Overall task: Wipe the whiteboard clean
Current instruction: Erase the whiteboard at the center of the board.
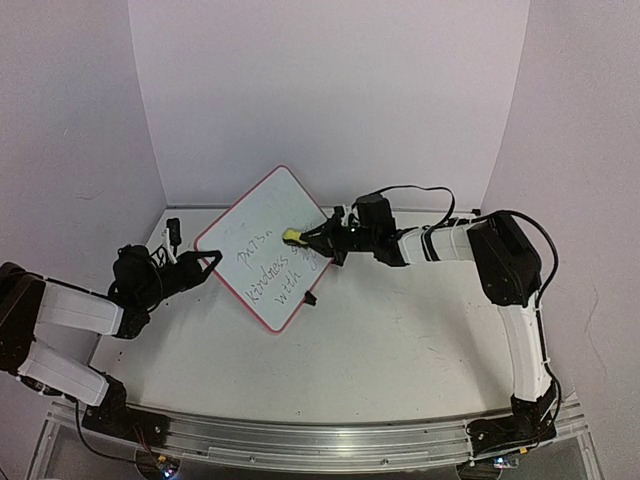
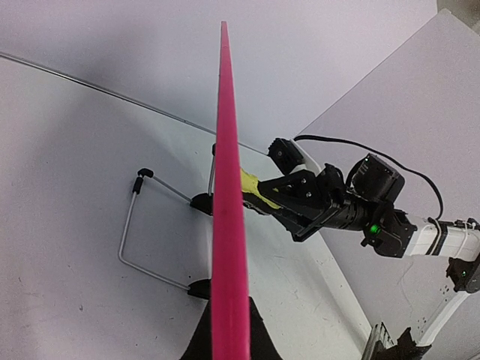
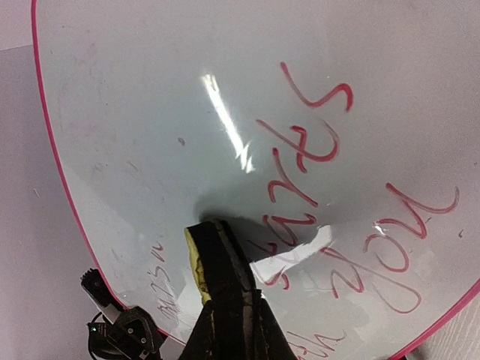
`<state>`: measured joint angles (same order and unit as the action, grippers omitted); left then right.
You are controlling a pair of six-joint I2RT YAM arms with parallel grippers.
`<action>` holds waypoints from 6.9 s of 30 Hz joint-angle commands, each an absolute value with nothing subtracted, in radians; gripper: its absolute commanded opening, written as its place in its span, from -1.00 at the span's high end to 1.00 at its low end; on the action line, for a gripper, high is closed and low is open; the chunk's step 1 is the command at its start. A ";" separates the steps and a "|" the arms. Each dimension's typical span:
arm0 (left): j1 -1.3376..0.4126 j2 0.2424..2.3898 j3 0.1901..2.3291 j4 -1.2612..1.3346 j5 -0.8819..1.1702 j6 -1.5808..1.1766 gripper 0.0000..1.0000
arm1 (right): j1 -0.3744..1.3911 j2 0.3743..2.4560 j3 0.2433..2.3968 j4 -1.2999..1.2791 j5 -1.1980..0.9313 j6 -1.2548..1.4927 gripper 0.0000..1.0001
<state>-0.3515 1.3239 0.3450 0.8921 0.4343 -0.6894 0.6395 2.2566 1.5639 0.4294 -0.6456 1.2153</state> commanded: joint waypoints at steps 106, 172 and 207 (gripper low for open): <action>-0.528 1.346 0.696 0.289 0.652 -0.678 1.00 | 0.750 2.168 1.631 0.307 -0.637 1.120 1.00; -0.386 1.853 1.576 -0.342 0.591 -0.414 0.47 | 0.664 1.923 1.406 0.261 -0.635 1.004 1.00; -0.408 1.840 1.524 -0.338 0.612 -0.413 1.00 | 0.630 2.101 1.371 0.420 -0.679 1.159 1.00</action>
<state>-0.3962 1.8511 1.5311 -0.3233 0.6113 -0.4698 0.6286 2.1181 1.3776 0.4253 -0.6881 1.1407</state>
